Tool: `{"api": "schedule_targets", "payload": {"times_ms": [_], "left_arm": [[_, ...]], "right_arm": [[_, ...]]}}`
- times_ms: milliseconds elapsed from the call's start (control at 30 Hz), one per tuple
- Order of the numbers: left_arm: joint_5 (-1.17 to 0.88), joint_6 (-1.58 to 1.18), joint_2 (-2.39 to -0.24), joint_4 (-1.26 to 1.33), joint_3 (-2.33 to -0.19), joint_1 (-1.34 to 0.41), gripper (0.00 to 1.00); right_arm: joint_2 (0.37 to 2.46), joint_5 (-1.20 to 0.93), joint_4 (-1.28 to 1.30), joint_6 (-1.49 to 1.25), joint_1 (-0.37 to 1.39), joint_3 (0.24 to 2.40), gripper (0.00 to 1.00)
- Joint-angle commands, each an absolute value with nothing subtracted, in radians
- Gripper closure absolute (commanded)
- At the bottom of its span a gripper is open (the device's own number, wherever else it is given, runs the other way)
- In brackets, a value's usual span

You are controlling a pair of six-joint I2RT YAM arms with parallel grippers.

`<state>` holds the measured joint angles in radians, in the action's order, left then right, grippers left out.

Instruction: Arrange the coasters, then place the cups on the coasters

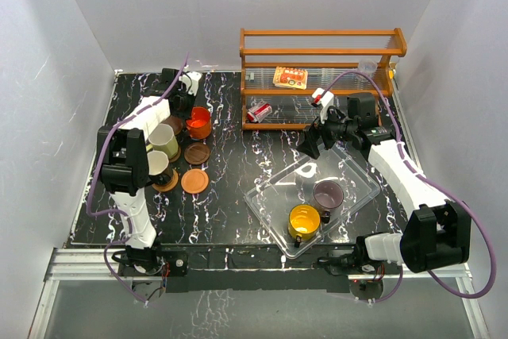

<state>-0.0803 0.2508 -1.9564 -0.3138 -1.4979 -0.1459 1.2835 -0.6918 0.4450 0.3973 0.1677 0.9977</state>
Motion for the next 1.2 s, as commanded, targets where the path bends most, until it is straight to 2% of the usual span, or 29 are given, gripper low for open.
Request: {"api": "schedule_targets", "payload": {"times_ms": [0, 433, 833, 1167], "left_arm": [[-0.075, 0.247, -1.933, -0.275, -1.541, -0.141, 1.0], [-0.076, 0.25, -1.955, -0.281, -1.542, -0.135, 1.0], [-0.062, 0.266, -1.961, -0.302, -1.561, -0.135, 0.73], [-0.102, 0.272, -1.898, -0.342, -1.605, -0.135, 0.69]], "right_arm": [[1.288, -0.708, 0.428, 0.418, 0.16, 0.998, 0.07], [1.294, -0.717, 0.446, 0.429, 0.153, 1.001, 0.07], [1.318, -0.749, 0.477, 0.439, 0.153, 1.016, 0.07], [1.322, -0.774, 0.491, 0.449, 0.152, 1.02, 0.07]]}}
